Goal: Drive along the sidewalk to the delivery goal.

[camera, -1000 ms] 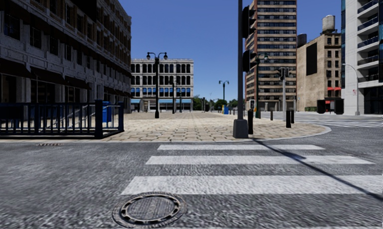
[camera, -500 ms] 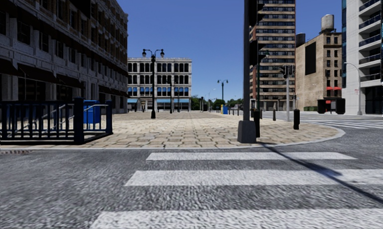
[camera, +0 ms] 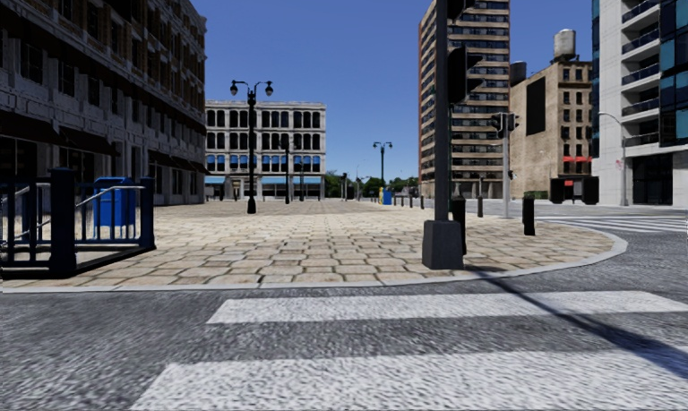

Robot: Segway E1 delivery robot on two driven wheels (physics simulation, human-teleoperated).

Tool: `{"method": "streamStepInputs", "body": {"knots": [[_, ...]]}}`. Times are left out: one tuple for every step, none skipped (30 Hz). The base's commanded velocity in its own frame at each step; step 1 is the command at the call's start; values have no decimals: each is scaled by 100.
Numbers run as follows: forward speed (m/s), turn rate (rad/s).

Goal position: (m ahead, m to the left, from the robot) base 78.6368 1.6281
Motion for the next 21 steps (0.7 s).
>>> {"method": "streamStepInputs", "body": {"knots": [[159, -29], [159, -29], [159, -29], [159, -29], [159, -29], [159, -29], [159, -27], [159, -27], [165, -16], [172, 0], [177, 0], [184, 0], [184, 0], [185, 0], [185, 0], [185, 0], [185, 0], [185, 0], [185, 0], [185, 0], [185, 0]]}}
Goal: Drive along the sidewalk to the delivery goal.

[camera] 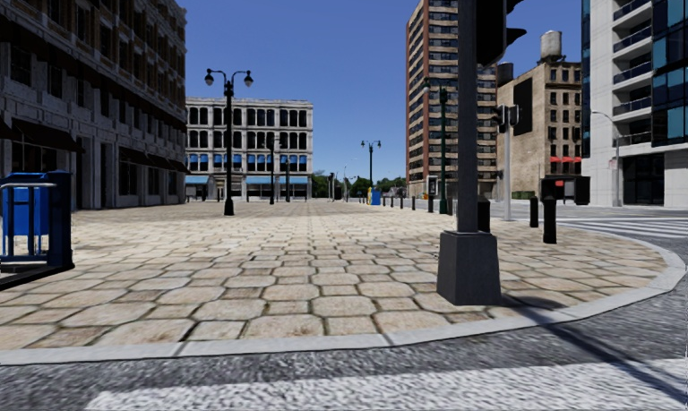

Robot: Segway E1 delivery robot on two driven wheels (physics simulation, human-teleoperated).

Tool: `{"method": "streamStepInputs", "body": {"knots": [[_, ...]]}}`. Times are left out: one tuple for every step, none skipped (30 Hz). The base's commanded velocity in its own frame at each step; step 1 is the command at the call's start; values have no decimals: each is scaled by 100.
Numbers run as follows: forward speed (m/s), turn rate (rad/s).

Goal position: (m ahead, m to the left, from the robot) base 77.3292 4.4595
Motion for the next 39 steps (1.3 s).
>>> {"method": "streamStepInputs", "body": {"knots": [[185, 0], [189, 0], [191, 0], [191, 0], [193, 0], [195, 0], [195, 0], [196, 0], [197, 0], [197, 0], [197, 0], [200, 0], [200, 0], [200, 0], [200, 0], [200, 0], [200, 0], [200, 0], [200, 0], [200, 0], [200, 0], [200, 0], [200, 0], [200, 0], [200, 0], [200, 0], [200, 0], [200, 0], [200, 0], [200, 0], [200, 0], [200, 0], [200, 0], [200, 0], [200, 0], [200, 0], [200, 0], [200, 0], [200, 0]]}}
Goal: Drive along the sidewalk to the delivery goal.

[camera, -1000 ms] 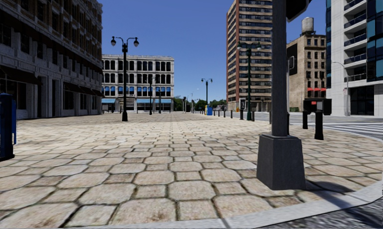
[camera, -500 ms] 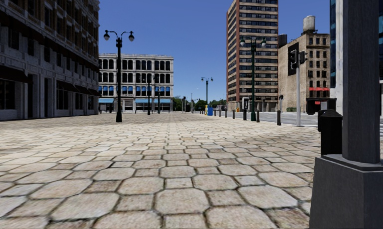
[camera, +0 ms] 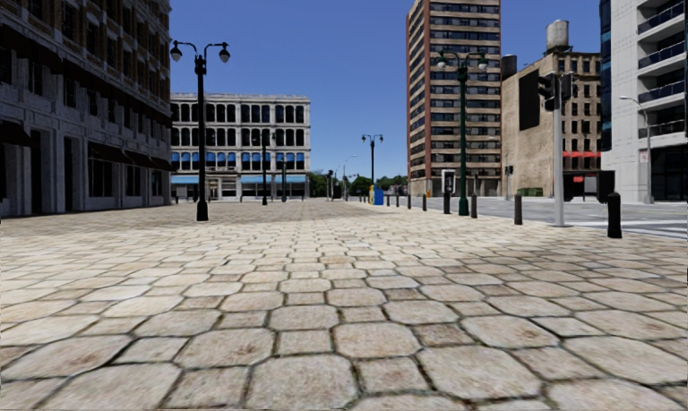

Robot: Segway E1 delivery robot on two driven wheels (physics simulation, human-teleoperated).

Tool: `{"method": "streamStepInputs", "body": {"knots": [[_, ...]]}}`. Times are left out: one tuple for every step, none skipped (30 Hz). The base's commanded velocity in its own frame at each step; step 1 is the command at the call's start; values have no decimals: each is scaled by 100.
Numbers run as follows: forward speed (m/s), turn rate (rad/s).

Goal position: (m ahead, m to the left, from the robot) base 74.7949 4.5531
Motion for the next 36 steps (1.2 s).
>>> {"method": "streamStepInputs", "body": {"knots": [[200, 0], [200, 0], [200, 0], [200, 0], [200, 0], [200, 0], [200, 0], [200, 0], [200, 0], [200, 0], [200, 0], [200, 0], [200, 0], [200, 0], [200, 0], [200, 0], [200, 0], [200, 0], [200, 0], [200, 0], [200, 0], [200, 0], [200, 0], [200, 0], [200, 0], [200, 0], [200, 0], [200, 0], [200, 0], [200, 0], [200, 0], [200, 0], [200, 0], [200, 0], [200, 20], [200, 34]]}}
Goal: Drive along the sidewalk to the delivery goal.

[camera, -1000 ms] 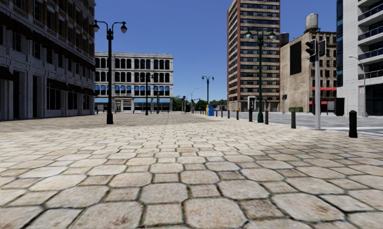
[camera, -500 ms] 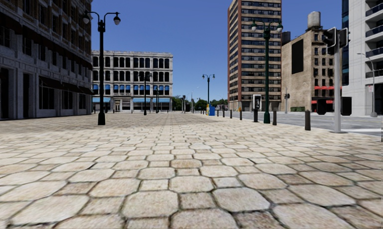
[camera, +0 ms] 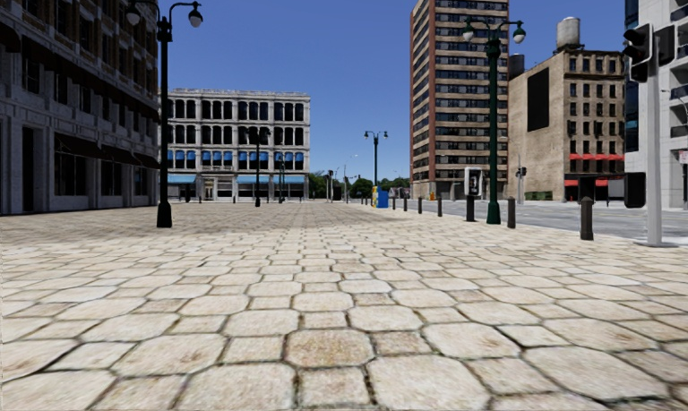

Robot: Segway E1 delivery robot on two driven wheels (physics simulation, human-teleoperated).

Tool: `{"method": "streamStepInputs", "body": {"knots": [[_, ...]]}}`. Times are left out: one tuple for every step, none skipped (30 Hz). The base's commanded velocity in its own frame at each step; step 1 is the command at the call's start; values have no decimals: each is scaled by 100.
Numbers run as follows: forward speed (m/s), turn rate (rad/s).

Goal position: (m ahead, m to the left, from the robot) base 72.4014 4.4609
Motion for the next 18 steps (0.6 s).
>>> {"method": "streamStepInputs", "body": {"knots": [[200, 34], [200, 45], [200, 52], [200, 55], [200, 55], [200, 56], [200, 51], [200, 40], [200, 0], [200, 0], [200, 0], [200, 0], [200, 0], [200, 0], [200, 0], [200, 0], [200, 0], [200, 0]]}}
